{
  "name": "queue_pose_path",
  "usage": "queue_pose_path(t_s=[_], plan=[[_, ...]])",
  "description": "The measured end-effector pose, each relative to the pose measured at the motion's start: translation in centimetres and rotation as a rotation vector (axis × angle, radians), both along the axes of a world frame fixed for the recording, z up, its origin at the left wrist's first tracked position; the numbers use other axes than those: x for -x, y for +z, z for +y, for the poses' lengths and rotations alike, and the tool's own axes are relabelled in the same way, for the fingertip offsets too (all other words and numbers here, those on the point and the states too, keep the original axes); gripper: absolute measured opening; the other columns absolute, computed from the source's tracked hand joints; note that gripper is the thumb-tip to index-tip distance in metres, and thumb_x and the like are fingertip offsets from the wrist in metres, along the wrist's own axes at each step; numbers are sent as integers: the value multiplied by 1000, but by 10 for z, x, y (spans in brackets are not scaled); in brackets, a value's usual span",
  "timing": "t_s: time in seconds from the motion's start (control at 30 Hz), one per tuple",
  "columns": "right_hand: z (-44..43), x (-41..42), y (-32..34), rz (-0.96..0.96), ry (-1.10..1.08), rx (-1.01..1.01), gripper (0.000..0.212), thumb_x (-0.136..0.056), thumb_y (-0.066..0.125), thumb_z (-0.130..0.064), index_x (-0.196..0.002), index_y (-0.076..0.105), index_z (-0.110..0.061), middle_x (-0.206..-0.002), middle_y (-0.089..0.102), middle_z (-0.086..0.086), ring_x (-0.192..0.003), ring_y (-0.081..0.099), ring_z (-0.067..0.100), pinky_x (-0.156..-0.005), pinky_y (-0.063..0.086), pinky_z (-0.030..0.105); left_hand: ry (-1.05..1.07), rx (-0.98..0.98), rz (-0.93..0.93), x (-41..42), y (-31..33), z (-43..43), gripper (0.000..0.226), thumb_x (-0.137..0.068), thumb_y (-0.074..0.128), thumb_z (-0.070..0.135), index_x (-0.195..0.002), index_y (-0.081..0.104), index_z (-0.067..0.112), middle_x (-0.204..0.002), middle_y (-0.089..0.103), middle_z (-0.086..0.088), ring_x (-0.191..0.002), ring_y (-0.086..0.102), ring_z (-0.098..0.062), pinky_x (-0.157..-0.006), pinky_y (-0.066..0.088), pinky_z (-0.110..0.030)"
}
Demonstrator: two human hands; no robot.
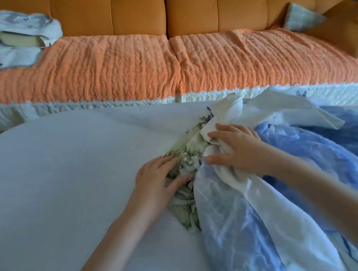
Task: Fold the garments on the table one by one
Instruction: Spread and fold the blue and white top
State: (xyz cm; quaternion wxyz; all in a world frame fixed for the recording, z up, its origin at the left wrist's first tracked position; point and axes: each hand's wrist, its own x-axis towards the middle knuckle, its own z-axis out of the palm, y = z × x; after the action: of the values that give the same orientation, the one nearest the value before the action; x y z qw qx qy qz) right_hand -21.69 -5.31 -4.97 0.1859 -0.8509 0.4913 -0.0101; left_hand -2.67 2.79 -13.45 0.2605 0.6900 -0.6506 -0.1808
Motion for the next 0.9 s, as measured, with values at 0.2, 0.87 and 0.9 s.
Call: queue_pose_path(t_s=[0.2, 0.87, 0.9], plan=[[38, 22, 22, -146, -2, -62, 58, -85, 61, -44, -139, 43, -32, -155, 20, -8, -143, 12, 18, -113, 14, 41, 58, 145, 101, 23, 37, 47, 60, -82, 50, 63, -129, 54, 25, -134, 46, 8, -127, 38, -10, -108, 29, -29], [99, 112, 28, -122, -322, 215, 91, -80, 55, -66, -150, 9, -29, -158, 11, -3, -146, 4, 26, -116, 4, 44, 468, 315, 800, -9, 104, 95, 13, -89, 57, 2, -98, 66, 3, -91, 66, -8, -84, 58, -14, -77, 46, -24], [97, 113, 26, -94, -335, 203, 91, -80, 57, -63, -150, 12, -27, -157, 17, -2, -145, 10, 26, -115, 7, 44, 509, 333, 810, -22, 108, 97, 17, -90, 56, 2, -105, 65, -1, -99, 64, -12, -90, 56, -17, -82, 45, -28]])
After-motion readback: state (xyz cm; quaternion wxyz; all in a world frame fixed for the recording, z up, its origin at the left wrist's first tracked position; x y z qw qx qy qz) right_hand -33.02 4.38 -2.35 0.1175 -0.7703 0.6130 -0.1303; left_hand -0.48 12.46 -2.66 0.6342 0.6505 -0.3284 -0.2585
